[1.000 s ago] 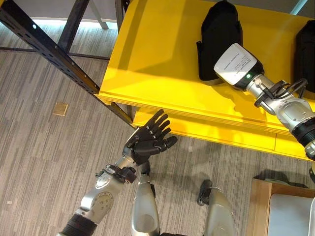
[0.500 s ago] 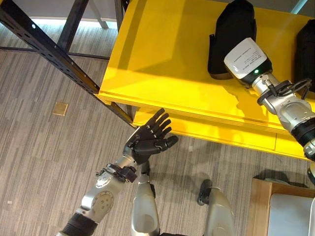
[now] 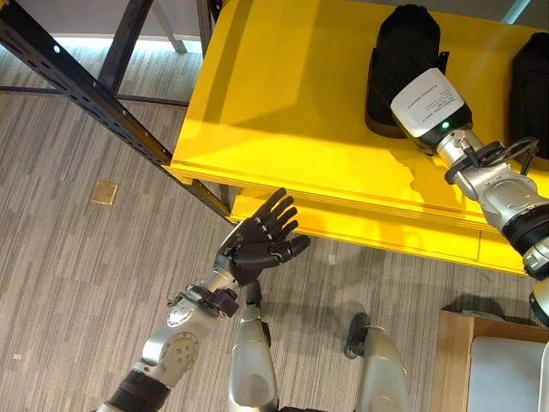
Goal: Move parts from the plastic box to the shelf.
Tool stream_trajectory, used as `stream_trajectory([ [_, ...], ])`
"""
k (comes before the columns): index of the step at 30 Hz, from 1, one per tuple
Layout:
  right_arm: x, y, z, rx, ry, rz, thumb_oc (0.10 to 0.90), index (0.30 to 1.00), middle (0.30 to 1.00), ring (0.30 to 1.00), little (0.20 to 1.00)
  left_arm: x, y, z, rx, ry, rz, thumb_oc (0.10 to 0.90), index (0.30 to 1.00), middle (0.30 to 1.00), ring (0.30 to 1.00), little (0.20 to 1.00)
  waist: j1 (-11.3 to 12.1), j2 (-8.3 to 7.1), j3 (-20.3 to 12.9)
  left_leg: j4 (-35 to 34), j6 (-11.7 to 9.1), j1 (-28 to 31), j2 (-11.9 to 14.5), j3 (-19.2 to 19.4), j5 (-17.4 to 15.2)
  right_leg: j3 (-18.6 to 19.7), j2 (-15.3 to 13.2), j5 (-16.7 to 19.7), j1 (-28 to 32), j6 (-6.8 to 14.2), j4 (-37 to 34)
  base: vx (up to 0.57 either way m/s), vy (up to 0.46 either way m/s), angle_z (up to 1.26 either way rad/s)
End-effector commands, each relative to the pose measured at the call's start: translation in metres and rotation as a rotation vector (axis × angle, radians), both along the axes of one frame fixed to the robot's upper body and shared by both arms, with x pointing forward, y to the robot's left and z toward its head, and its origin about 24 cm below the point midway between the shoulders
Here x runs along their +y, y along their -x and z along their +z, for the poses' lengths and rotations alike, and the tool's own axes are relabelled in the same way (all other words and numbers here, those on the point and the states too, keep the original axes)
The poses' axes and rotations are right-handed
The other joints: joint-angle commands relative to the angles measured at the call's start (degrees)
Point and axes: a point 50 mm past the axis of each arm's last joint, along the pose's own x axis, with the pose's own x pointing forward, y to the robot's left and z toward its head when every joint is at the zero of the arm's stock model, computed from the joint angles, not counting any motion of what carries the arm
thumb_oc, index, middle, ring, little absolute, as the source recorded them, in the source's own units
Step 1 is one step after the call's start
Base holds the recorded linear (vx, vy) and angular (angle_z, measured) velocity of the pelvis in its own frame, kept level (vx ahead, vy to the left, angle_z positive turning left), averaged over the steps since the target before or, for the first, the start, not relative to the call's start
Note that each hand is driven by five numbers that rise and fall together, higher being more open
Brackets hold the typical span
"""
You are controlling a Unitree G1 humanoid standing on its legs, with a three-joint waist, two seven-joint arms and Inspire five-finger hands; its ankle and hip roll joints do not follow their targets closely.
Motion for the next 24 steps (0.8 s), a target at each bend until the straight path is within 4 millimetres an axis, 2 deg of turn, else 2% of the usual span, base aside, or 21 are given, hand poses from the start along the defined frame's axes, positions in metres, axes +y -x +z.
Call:
stream_trajectory([
  [1, 0.014, 0.006, 0.065, -0.205, 0.033, 0.062, 0.9, 1.0, 1.0, 1.0, 1.0, -0.017, -0.001, 0.033, -0.19, 0.112, -0.09, 0.9, 1.0, 1.0, 1.0, 1.0, 1.06, -0.38, -3.19, 4.08, -0.75, 3.63, 5.29, 2.6, -6.78, -3.37, -2.8, 0.52, -0.54, 2.4, 0.02, 0.0, 0.0, 0.0],
  [11, 0.021, 0.006, 0.056, -0.147, 0.052, 0.093, 0.9, 1.0, 1.0, 1.0, 1.0, -0.013, 0.001, 0.03, -0.187, 0.115, -0.079, 0.9, 1.0, 1.0, 1.0, 1.0, 1.29, -0.81, -3.41, 3.97, -0.9, 3.83, 5.52, 2.51, -6.56, -3.68, -2.6, 0.47, -0.09, 2.46, -0.1, 0.0, 0.0, 0.0],
  [18, 0.024, 0.006, 0.052, -0.134, 0.002, 0.098, 0.9, 1.0, 1.0, 1.0, 1.0, -0.014, 0.001, 0.031, -0.189, 0.118, -0.081, 0.9, 1.0, 1.0, 1.0, 1.0, 1.08, -1.15, -3.58, 3.95, -0.9, 4.08, 5.68, 2.53, -6.56, -3.38, -2.19, 0.66, 0.35, 2.49, -0.61, 0.0, 0.0, 0.0],
  [24, 0.023, 0.006, 0.049, -0.116, -0.123, 0.09, 0.9, 1.0, 1.0, 1.0, 1.0, -0.016, 0.0, 0.032, -0.194, 0.127, -0.075, 0.9, 1.0, 1.0, 1.0, 1.0, 0.49, -1.15, -3.57, 3.78, -0.85, 4.39, 5.68, 2.68, -6.56, -2.92, -1.86, 0.83, 0.65, 2.59, -1.12, 0.0, 0.0, 0.0],
])
